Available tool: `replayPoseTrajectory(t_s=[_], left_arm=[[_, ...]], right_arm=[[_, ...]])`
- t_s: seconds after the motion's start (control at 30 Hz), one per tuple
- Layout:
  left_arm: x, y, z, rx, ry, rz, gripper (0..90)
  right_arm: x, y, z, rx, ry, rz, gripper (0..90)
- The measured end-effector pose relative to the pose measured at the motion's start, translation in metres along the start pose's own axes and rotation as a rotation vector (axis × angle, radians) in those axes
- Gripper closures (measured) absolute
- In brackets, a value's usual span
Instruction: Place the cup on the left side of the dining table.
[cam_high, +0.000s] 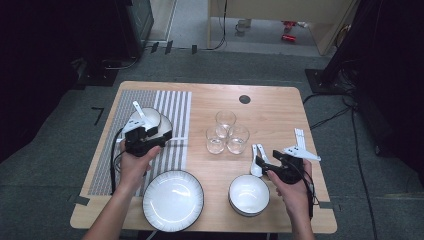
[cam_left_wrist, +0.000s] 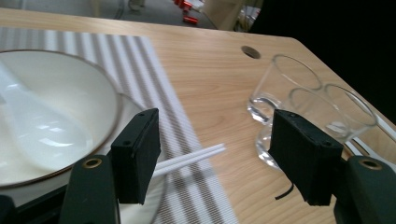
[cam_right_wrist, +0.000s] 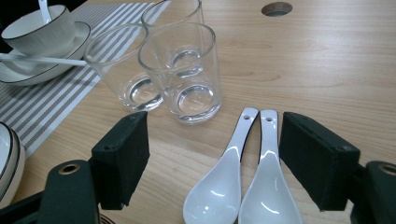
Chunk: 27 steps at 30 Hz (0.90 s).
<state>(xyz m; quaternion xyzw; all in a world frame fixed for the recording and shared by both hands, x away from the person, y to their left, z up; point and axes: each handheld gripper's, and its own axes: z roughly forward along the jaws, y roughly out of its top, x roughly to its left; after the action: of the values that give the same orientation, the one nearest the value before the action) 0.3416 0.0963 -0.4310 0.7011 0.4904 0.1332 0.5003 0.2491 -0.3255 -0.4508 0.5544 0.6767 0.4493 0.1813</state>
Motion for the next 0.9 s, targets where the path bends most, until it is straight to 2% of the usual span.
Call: replayPoseTrajectory(t_s=[0.23,0.53,0.67,0.7,0.8,0.9], left_arm=[[-0.024,0.004,0.033,0.030,-0.039,0.046,37.6],[-0.047,0.006,0.070,0.097,-0.090,0.057,43.0],[-0.055,0.006,0.084,0.127,-0.081,0.073,45.0],[-0.057,0.006,0.088,0.135,-0.067,0.078,44.9],[-0.060,0.007,0.097,0.155,-0.044,0.068,47.0],[-0.064,0.006,0.103,0.187,-0.015,0.099,51.5]], right_arm=[[-0.001,0.000,-0.001,-0.003,0.001,0.000,26.6],[-0.003,0.000,-0.001,0.001,-0.007,0.007,26.8],[-0.003,-0.001,0.000,0.003,-0.006,0.008,27.0],[-0.003,-0.001,0.000,0.003,-0.005,0.007,27.1],[-0.003,-0.001,0.001,0.006,-0.004,0.007,27.2],[-0.002,-0.002,0.002,0.008,-0.002,0.005,27.2]])
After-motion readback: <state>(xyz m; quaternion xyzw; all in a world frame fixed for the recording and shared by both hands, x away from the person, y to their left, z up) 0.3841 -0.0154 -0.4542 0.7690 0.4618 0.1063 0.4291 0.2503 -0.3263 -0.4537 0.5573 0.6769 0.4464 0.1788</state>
